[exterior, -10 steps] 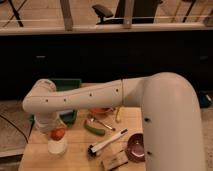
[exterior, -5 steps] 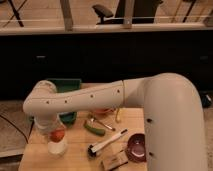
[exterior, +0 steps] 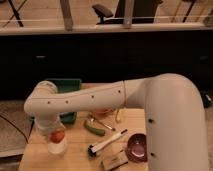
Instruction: Place apple in paper cup
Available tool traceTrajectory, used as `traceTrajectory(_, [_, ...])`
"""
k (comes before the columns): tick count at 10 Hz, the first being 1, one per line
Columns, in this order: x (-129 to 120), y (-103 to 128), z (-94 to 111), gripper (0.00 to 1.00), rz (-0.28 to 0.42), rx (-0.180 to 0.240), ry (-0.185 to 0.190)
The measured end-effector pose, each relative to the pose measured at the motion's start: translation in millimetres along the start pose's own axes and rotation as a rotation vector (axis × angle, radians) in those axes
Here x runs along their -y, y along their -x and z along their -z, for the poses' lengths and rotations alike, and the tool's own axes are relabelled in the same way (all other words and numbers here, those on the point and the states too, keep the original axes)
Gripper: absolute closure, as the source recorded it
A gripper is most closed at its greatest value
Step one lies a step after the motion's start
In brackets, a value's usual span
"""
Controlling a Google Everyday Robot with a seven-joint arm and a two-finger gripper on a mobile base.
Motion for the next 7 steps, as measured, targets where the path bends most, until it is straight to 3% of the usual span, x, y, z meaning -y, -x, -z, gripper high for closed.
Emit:
traceTrajectory(6, [1.1, 5.3, 0.6, 0.24, -0.019, 0.004, -0.01])
traceTrajectory(7, [1.7, 5.7, 0.5, 0.2, -0.02, 0.005, -0.012])
